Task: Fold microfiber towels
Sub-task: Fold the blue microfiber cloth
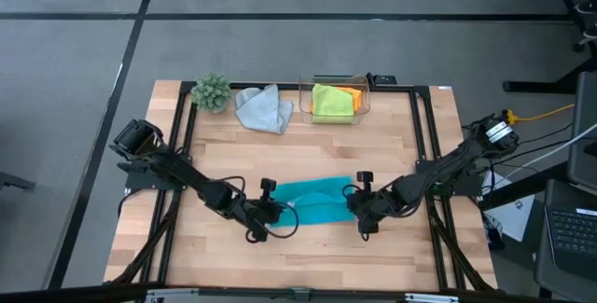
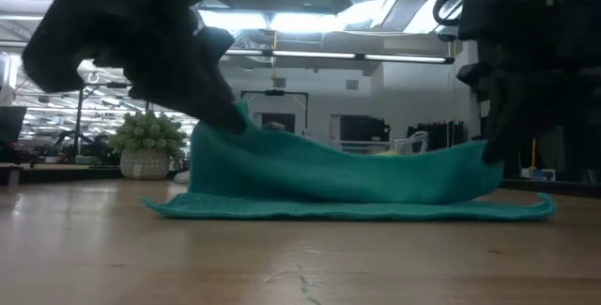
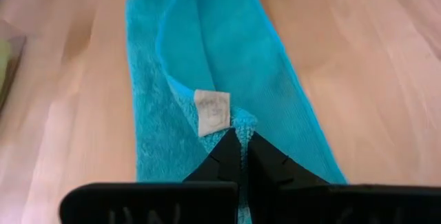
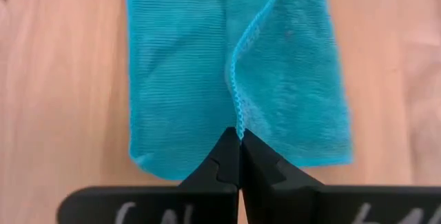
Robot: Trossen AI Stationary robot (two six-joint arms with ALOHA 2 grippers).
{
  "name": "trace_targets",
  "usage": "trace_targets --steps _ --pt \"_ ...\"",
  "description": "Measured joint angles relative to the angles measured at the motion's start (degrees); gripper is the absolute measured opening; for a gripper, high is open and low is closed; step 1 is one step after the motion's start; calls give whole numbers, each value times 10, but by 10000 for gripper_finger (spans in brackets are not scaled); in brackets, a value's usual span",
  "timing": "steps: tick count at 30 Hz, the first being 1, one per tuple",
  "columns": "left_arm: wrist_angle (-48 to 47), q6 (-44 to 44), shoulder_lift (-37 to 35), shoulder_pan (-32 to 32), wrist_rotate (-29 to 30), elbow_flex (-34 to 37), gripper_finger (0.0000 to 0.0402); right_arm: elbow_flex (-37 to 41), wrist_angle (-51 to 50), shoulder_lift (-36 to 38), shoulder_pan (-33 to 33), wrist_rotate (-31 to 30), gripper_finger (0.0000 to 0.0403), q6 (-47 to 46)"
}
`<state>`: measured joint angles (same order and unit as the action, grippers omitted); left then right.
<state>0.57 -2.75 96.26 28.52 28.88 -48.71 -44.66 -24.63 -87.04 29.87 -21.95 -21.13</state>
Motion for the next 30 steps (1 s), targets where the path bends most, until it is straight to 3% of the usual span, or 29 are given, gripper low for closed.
trace_targets --steps 18,24,30 --pt "3 -18 2 3 -36 0 0 0 24 -28 30 52 0 0" --pt "-1 -50 2 3 -109 0 0 0 24 -28 30 76 12 -13" --pt "-1 -62 2 3 -120 0 0 0 33 -28 30 107 25 -15"
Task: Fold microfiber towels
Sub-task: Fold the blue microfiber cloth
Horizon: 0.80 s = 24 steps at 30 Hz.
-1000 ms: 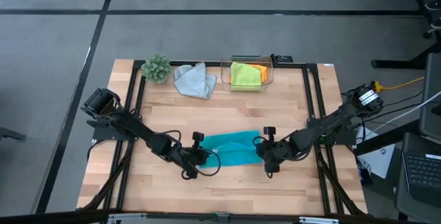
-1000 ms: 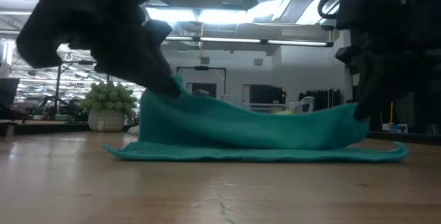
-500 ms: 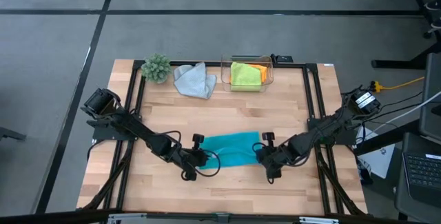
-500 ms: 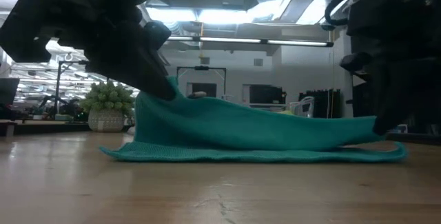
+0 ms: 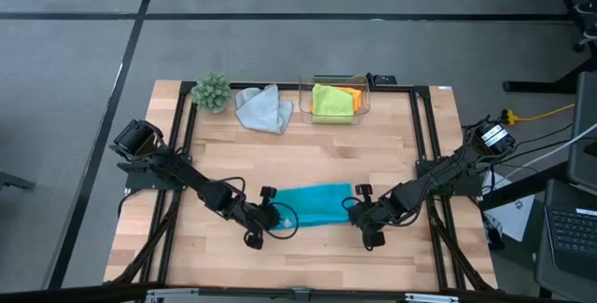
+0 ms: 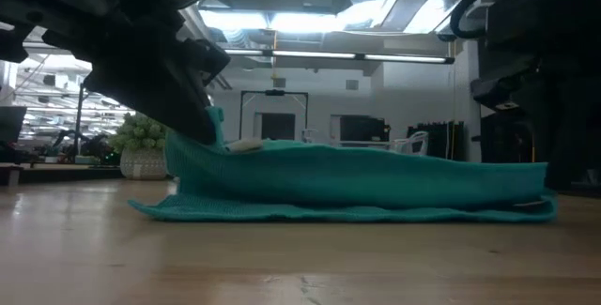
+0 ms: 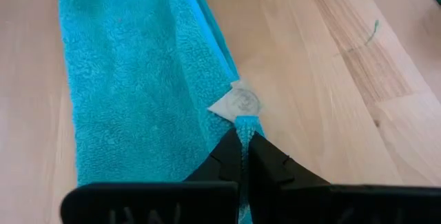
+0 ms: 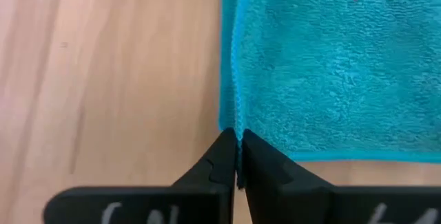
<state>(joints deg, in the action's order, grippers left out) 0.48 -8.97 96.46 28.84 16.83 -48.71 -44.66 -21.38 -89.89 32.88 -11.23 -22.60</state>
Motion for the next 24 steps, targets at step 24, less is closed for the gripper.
trace_targets --steps 24 --pt "-38 -72 0 -1 -15 0 84 0 11 0 0 24 94 -28"
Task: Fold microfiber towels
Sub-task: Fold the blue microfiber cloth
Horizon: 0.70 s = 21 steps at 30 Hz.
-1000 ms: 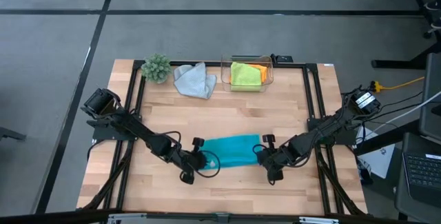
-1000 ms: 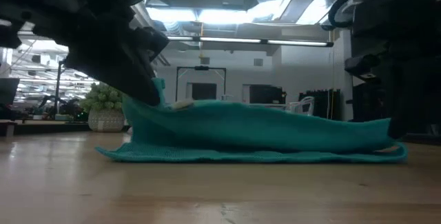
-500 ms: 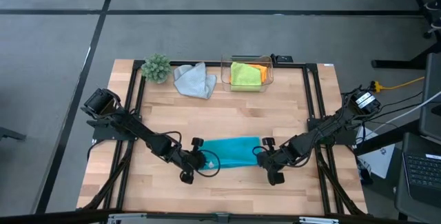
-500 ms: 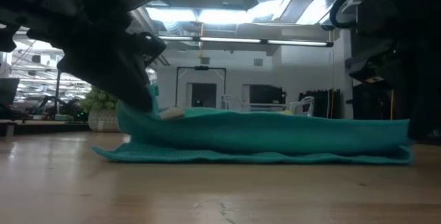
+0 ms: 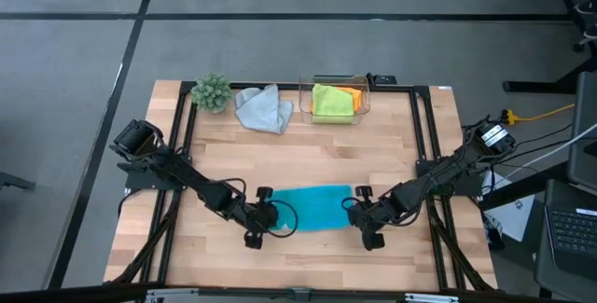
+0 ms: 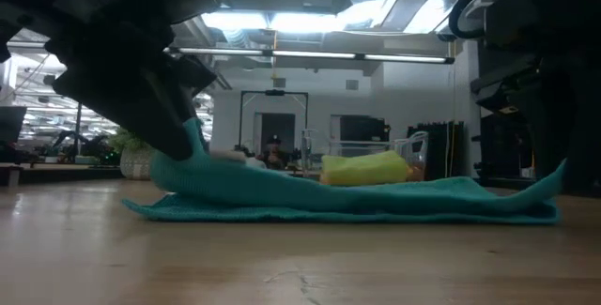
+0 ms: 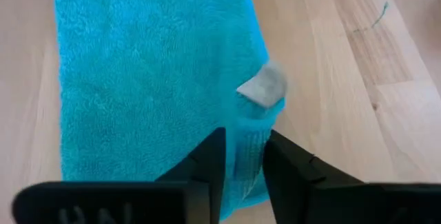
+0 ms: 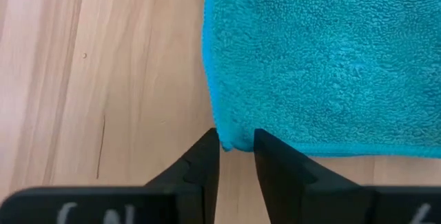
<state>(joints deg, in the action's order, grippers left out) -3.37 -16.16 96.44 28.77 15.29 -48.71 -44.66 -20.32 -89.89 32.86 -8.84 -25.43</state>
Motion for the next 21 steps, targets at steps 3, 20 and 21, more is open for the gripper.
trace_targets --steps 3,20,21 --pt "-3 0 -1 0 0 0 97 0 0 0 0 6 94 1" --pt "-21 -2 -88 0 30 -1 100 -59 -44 1 -2 35 94 61" --pt "-22 -2 -90 -1 45 -1 100 -59 -44 2 -3 20 94 68"
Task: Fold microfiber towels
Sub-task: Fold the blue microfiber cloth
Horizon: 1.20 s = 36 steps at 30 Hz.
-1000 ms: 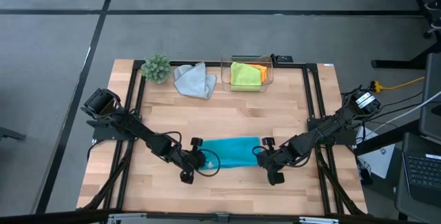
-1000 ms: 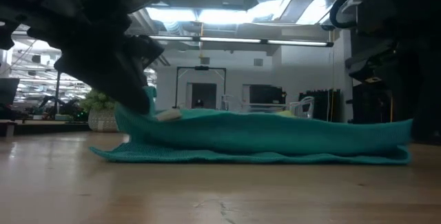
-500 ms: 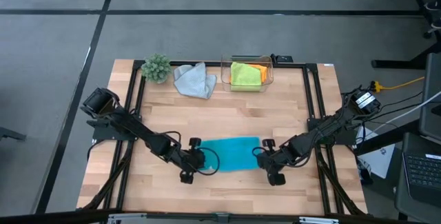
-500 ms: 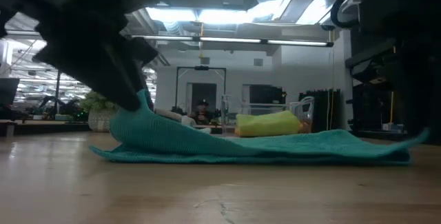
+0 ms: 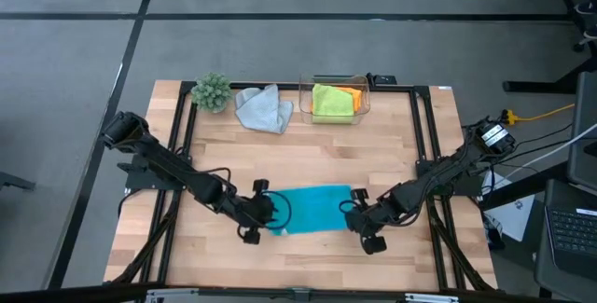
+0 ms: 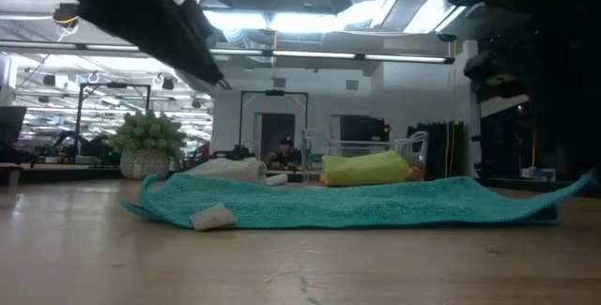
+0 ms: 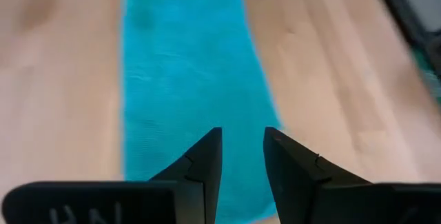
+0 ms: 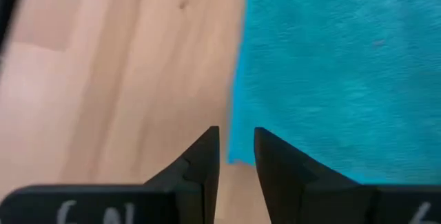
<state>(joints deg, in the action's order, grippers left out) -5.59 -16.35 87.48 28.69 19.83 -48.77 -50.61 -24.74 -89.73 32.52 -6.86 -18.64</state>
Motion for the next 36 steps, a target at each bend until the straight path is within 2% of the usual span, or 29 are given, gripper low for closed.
trace_targets --steps 6,15,17,21,25,30,36 --pt "0 2 0 -15 77 0 100 0 0 0 -16 -86 94 40" --pt "-5 -19 0 -64 83 0 100 3 -13 0 -62 -100 94 9" --pt "-5 -38 0 -78 83 0 100 3 -13 0 -81 -89 94 8" --pt "-11 -95 0 -106 101 0 100 3 -3 0 -124 -25 94 -8" --pt "-19 -103 0 -127 113 0 100 3 -3 0 -161 34 94 -48" --pt "-31 -101 0 -143 112 0 100 3 -1 -9 -175 40 94 -67" --pt "-31 -101 0 -144 112 0 100 3 -4 -64 -174 50 94 -77"
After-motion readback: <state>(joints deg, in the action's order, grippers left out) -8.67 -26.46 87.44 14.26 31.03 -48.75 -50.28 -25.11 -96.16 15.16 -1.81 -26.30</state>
